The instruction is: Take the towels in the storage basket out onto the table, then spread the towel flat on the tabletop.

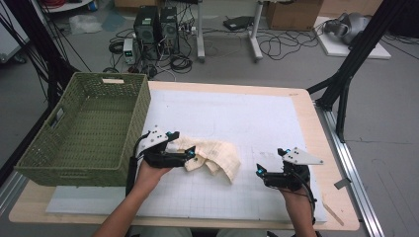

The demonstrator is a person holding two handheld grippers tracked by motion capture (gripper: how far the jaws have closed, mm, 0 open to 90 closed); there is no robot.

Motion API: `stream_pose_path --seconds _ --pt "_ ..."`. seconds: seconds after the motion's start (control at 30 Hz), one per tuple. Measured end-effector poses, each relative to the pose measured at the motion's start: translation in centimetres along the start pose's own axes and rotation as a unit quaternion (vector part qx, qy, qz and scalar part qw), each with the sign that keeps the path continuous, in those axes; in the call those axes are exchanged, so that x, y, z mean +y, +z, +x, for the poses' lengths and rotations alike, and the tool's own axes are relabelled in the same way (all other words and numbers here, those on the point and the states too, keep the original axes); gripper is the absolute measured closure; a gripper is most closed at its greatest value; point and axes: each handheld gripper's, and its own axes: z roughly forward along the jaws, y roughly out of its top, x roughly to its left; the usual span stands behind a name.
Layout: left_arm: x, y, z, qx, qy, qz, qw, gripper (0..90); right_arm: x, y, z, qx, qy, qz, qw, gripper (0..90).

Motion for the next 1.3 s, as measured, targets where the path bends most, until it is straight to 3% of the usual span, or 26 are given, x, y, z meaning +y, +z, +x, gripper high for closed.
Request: stream_pose_path --seconds 0.1,0.2,0.27,0.3,0.33,0.47,0.6,0.8,0.97,1.07,1.17,1.3 --pt "-0.9 -0.9 -0.1 0.001 0.000 -0.010 0.9999 20.1 0.1 0.3 0.0 0.002 0.002 0.004 1.0000 7.8" --pt "-1.4 -1.0 -0.3 0.007 0.013 0.000 0.9999 21.0 0.3 0.6 -0.2 0.006 0.017 0.005 0.9998 7.8" --pt "-1.4 -1.0 -0.3 0.003 0.009 0.000 1.0000 21.0 0.3 0.7 -0.4 0.015 0.022 0.004 0.9996 7.8" --pt "-1.4 -0.9 -0.3 0.003 0.012 0.002 0.9999 21.0 0.2 0.9 -0.4 0.018 0.024 0.010 0.9995 7.8" --pt "-1.4 -0.9 -0.3 0.003 0.013 0.004 0.9999 21.0 0.0 1.1 -0.3 0.011 0.010 0.024 0.9996 7.8" --pt "-1.5 -1.0 -0.1 0.005 0.009 0.007 0.9999 21.0 0.0 1.4 -0.2 0.020 0.016 0.041 0.9988 7.9" --pt "-1.5 -1.2 0.0 0.004 0.003 0.008 1.0000 21.0 0.3 1.0 0.1 0.022 0.006 0.012 0.9997 7.8" --pt "-1.5 -1.3 0.3 0.006 -0.002 0.008 1.0000 21.0 0.9 1.1 0.4 0.032 0.012 0.002 0.9994 7.9" --pt "-1.5 -1.4 0.4 0.006 -0.002 0.006 1.0000 21.0 1.6 1.7 1.5 0.050 0.000 -0.002 0.9988 7.8" --pt "-1.5 -1.4 0.4 0.006 -0.004 0.008 0.9999 21.0 1.9 2.3 2.3 0.063 -0.017 0.002 0.9979 7.8" --pt "-1.6 -1.5 0.4 0.006 -0.005 0.009 0.9999 20.9 2.4 3.0 3.5 0.071 -0.055 -0.003 0.9960 7.8" --pt "-1.7 -1.5 0.4 0.012 0.000 0.014 0.9998 20.9 2.8 3.6 4.3 0.084 -0.065 0.002 0.9943 7.8"
